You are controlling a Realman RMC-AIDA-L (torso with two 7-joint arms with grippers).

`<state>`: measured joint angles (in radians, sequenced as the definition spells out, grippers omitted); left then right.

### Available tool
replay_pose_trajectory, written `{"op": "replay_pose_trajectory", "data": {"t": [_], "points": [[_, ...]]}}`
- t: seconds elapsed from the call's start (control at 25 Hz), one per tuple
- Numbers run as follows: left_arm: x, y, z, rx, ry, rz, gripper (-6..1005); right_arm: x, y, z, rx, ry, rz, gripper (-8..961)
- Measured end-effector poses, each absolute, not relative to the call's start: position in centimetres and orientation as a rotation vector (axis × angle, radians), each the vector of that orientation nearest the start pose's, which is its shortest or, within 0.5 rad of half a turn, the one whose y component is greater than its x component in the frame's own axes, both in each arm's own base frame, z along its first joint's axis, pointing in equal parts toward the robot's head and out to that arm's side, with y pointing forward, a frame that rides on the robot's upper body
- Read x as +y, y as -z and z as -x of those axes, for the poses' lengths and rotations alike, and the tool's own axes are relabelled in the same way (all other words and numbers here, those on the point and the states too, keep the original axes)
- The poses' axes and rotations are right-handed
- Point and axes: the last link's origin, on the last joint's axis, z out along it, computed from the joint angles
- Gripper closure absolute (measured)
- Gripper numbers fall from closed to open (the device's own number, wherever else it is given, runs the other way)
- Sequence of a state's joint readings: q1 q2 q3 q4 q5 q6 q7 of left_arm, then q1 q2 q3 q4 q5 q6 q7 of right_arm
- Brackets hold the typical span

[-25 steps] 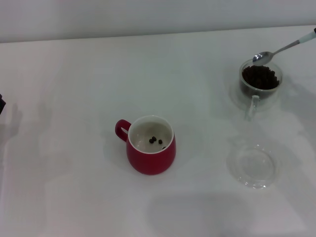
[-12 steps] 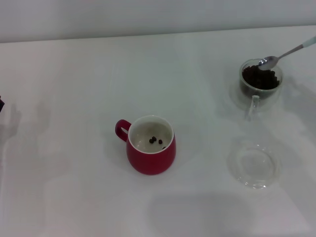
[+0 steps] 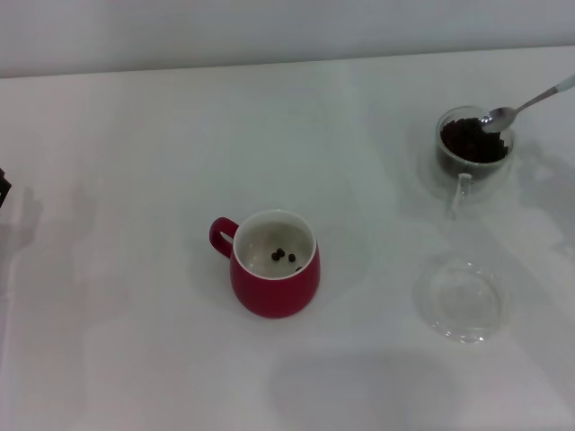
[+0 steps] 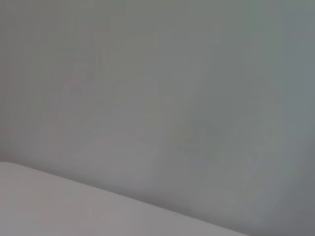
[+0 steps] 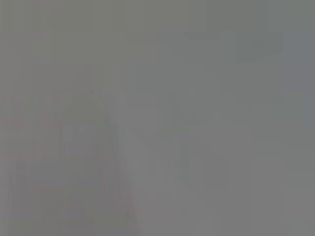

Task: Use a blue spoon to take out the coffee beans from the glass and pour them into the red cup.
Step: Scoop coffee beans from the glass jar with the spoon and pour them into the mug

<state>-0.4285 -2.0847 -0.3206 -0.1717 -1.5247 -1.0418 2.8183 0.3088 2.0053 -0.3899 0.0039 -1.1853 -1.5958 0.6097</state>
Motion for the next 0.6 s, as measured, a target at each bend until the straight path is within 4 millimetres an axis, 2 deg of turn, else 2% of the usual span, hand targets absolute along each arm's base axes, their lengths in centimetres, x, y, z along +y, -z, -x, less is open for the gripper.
{"op": "replay_pose_trajectory", "data": {"t": [0.24,0.6], "points": [[31.35,3.22,36.11,-0.943,0.711,1.450,122,26.45,-3.68,-35.02,0.546,-1.046,1.632,803],[31.37,3.22,36.11,-0.943,0.710,1.450,123,26.54,-3.39,-35.24,0.536,-1.001,1.639,803]]}}
